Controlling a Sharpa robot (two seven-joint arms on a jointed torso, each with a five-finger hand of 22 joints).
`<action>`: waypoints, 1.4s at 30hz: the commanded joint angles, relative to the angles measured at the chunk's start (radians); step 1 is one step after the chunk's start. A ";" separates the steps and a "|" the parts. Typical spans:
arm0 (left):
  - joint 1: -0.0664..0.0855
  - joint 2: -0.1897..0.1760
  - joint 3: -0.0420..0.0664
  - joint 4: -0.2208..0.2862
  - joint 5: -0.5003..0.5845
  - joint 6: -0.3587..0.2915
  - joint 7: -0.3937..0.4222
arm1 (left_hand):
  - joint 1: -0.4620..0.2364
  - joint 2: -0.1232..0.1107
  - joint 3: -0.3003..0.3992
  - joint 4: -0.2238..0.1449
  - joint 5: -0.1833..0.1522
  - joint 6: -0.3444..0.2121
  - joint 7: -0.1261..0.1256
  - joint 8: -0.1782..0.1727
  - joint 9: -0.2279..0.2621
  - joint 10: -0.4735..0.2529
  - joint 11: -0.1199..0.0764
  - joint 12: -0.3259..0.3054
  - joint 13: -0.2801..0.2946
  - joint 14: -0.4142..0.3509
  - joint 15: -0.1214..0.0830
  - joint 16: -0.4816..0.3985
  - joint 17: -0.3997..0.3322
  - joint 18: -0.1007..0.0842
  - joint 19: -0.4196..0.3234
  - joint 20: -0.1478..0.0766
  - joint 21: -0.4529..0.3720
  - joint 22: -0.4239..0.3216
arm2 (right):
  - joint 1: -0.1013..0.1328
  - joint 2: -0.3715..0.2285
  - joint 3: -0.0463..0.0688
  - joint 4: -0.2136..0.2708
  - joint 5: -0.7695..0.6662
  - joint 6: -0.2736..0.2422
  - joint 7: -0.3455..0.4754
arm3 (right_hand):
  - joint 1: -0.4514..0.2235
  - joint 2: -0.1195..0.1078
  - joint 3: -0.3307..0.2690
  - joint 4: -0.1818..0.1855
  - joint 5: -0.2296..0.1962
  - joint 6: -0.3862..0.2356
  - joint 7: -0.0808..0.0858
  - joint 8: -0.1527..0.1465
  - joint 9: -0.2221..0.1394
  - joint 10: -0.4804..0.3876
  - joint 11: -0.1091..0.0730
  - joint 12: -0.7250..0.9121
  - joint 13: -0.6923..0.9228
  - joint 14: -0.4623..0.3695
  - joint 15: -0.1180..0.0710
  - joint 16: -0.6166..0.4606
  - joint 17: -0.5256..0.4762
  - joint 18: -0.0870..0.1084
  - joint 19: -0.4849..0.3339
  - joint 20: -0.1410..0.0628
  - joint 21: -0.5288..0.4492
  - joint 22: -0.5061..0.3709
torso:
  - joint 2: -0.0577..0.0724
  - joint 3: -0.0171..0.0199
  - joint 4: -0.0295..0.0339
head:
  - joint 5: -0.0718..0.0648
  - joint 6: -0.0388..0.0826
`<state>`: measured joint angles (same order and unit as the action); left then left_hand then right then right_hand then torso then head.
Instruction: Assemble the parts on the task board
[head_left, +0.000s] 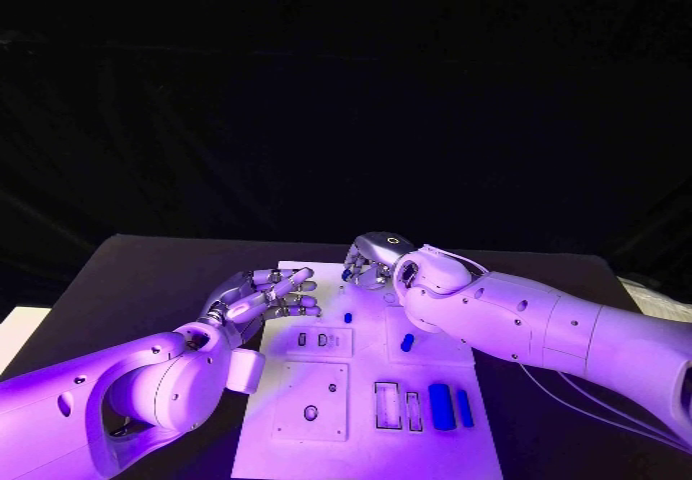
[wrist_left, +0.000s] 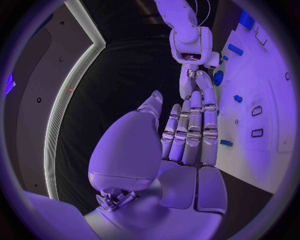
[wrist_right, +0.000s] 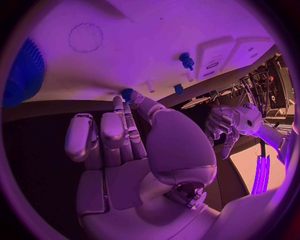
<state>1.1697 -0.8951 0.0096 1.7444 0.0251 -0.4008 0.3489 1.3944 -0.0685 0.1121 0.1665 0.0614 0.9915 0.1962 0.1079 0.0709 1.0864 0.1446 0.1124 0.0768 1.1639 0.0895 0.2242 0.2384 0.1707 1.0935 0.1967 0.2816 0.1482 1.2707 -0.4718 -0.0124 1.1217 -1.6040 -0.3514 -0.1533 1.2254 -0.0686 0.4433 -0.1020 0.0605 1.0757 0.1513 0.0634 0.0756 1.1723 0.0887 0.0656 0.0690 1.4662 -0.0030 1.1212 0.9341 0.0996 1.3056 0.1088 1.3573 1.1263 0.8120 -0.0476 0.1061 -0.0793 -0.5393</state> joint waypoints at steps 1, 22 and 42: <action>0.002 0.002 0.001 0.001 0.002 0.021 0.003 | -0.008 -0.001 -0.002 -0.006 -0.003 -0.002 0.004 -0.007 -0.002 -0.002 0.002 -0.005 -0.002 -0.002 0.003 -0.006 0.001 0.008 0.006 -0.002 -0.006 0.000 | 0.000 0.002 0.000 0.001 -0.009 -0.012 -0.009 | -0.003 -0.029 -0.018 0.009 0.002 -0.082 0.025 -0.003 -0.013 -0.066 0.016 -0.005 -0.004 -0.013 0.022 -0.049 -0.059 0.006 -0.055 0.010 -0.045 -0.080 | 0.001 -0.0006 -0.0012 | 0.000 0.002; 0.004 -0.017 0.001 -0.013 0.003 0.032 0.004 | -0.008 0.000 -0.002 -0.008 -0.003 -0.002 0.004 -0.008 -0.001 -0.002 0.002 -0.006 -0.001 -0.003 0.003 -0.007 0.003 0.008 0.006 -0.002 -0.006 0.000 | 0.049 -0.313 0.024 0.287 0.206 0.086 -0.061 | 0.027 -0.087 -0.162 0.062 0.123 -0.106 -0.013 0.009 -0.001 0.172 -0.051 0.293 0.206 0.047 -0.037 0.141 0.165 -0.036 0.091 -0.038 0.075 0.142 | -0.005 0.0079 -0.0239 | 0.002 0.013; 0.004 -0.018 0.000 -0.022 0.004 0.039 0.003 | -0.008 0.002 -0.002 -0.010 -0.003 -0.001 0.003 -0.008 -0.001 -0.001 0.002 -0.007 -0.001 -0.003 0.003 -0.008 0.004 0.008 0.006 -0.002 -0.007 0.000 | 0.039 -0.337 0.022 0.244 0.184 0.190 -0.103 | 0.098 -0.044 -0.307 0.163 0.151 -0.134 0.000 0.022 0.003 0.164 -0.028 1.057 1.043 0.072 -0.010 0.345 0.456 -0.063 0.156 -0.012 0.145 0.281 | -0.006 0.0092 -0.0242 | -0.001 0.005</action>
<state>1.1729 -0.9146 0.0094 1.7223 0.0263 -0.3846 0.3471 1.3945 -0.0686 0.1094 0.1637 0.0614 0.9914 0.1962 0.1038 0.0709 1.0864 0.1446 0.1124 0.0768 1.1639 0.0895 0.2205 0.2421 0.1707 1.0935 0.1967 0.2816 0.1482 1.3120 -0.8144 0.0095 1.3690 -1.4019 -0.1913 -0.2438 1.3142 -0.1160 0.1428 0.0626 0.2075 0.9451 0.1443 0.0812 0.0773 1.3267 0.0616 1.0956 1.0848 1.4650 -0.0193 1.4592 1.3081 0.0527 1.4548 0.0952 1.4995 1.3080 0.8063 -0.0374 0.0810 -0.0809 -0.5326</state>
